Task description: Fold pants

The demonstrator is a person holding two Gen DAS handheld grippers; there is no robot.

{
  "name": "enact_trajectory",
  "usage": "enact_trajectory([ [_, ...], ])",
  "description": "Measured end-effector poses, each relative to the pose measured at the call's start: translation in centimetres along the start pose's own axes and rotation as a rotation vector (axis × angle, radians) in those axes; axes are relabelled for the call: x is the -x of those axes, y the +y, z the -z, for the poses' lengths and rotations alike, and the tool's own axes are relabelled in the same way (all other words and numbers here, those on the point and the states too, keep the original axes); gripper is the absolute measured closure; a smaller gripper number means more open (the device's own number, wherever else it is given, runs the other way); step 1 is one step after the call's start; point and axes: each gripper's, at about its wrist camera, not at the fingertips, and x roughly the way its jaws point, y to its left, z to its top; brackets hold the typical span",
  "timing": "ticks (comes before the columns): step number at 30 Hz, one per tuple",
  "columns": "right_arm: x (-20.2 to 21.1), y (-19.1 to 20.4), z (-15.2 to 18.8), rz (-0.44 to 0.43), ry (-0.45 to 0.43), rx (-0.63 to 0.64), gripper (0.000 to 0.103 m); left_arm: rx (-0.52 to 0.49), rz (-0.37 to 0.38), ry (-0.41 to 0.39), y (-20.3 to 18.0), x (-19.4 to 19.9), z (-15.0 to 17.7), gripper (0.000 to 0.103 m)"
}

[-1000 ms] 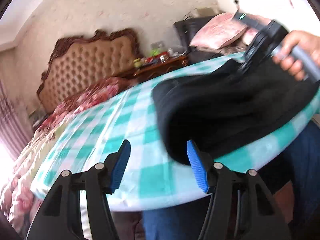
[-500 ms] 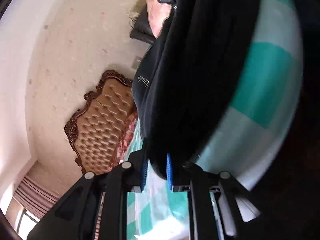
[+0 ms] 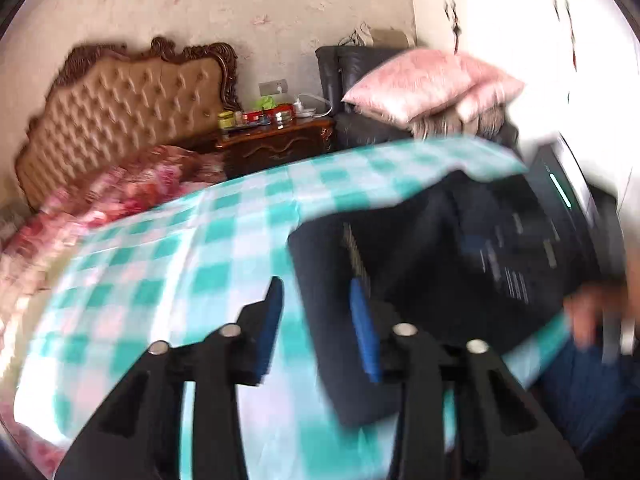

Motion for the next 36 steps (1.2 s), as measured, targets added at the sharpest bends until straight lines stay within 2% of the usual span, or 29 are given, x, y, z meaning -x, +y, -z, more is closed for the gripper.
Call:
enact_trajectory([
  [1,0.1,-0.1,0.1,-0.002,-0.005,-0.001,0.103,0.009,0.035,0.024,0.2,-1.8,-0.8,0.078],
  [3,0.1,-0.3,0.1,-0.008,-0.009,-0.001,0.103,0.027,0.103,0.105,0.8,-7.1,-2.5,0.079],
  [4,0.1,-0.3,0.1,-0.008,-0.011,0.0,0.103,0.019,0.098,0.173,0.8,-9.6,-2.3,0.083],
  [5,0.0,-0.3,0.2,-0.01,-0.016,-0.003,0.103,-0.012,0.036,0.246,1.1,-12.3,-1.7,0.09],
  [6,0.0,-0.3,0.3,-0.015,-0.021,-0.004,0.103,-0.034,0.014,0.255,1.1,-13.3,-1.0,0.09],
  [8,0.0,-0.3,0.4,-0.012,-0.032,0.001,0.103,0.018,0.054,0.272,1.1,-12.6,-1.2,0.09],
  [9,0.1,-0.3,0.5,-0.015,-0.037,-0.004,0.103,0.041,0.088,0.244,1.4,-11.7,-2.0,0.09],
  [10,0.1,-0.3,0.5,-0.016,-0.042,-0.009,0.103,0.071,0.114,0.205,1.9,-11.2,-2.8,0.086],
  [12,0.0,-0.1,0.5,-0.005,-0.046,-0.003,0.103,0.092,0.105,0.181,3.1,-11.9,-4.0,0.079],
  [14,0.0,-0.2,0.5,-0.009,-0.046,-0.007,0.103,0.068,0.128,0.232,3.0,-14.0,-4.3,0.077],
  [15,0.0,-0.3,0.5,-0.013,-0.047,-0.007,0.103,0.048,0.1,0.286,3.0,-15.8,-4.0,0.073],
  [16,0.0,-0.4,0.4,-0.023,-0.042,-0.011,0.103,0.051,0.083,0.3,3.2,-16.8,-3.9,0.064],
  [17,0.1,-0.6,0.2,-0.037,-0.035,-0.024,0.103,0.095,0.061,0.302,3.6,-16.9,-4.3,0.06],
  [18,0.3,-1.1,0.0,-0.077,-0.027,-0.05,0.101,0.123,0.05,0.298,3.7,-16.3,-4.6,0.056],
  [19,0.9,-2.2,-0.4,-0.147,-0.028,-0.097,0.098,0.148,0.043,0.266,3.7,-15.3,-4.9,0.052],
  [20,1.7,-3.0,-0.5,-0.178,-0.05,-0.131,0.095,0.167,0.04,0.225,3.7,-13.8,-5.0,0.048],
  [21,2.5,-3.8,-0.7,-0.181,-0.079,-0.162,0.076,0.208,0.054,0.182,4.0,-11.8,-4.7,0.044],
  [22,3.3,-5.1,-1.1,-0.149,-0.115,-0.199,0.066,0.265,0.065,0.161,4.6,-10.5,-4.1,0.043],
  [24,3.4,-6.7,-2.0,-0.17,-0.13,-0.231,0.066,0.375,0.089,0.137,5.7,-8.3,-2.6,0.043],
  [26,1.8,-8.2,-3.2,-0.144,-0.105,-0.233,0.066,0.467,0.12,0.12,6.3,-6.4,-0.5,0.043],
  [30,-2.0,-9.5,-3.7,-0.063,0.003,-0.197,0.091,0.611,0.183,0.105,5.7,-3.5,4.1,0.045],
  [32,-4.3,-10.1,-2.5,-0.068,0.095,-0.21,0.093,0.616,0.206,0.122,4.1,-2.8,5.5,0.05],
  [34,-4.2,-10.5,-2.0,-0.089,0.08,-0.233,0.094,0.565,0.173,0.141,2.7,-3.0,6.5,0.053],
  [36,-3.6,-10.6,-2.4,-0.081,0.073,-0.234,0.094,0.602,0.179,0.125,3.1,-2.6,6.6,0.052],
])
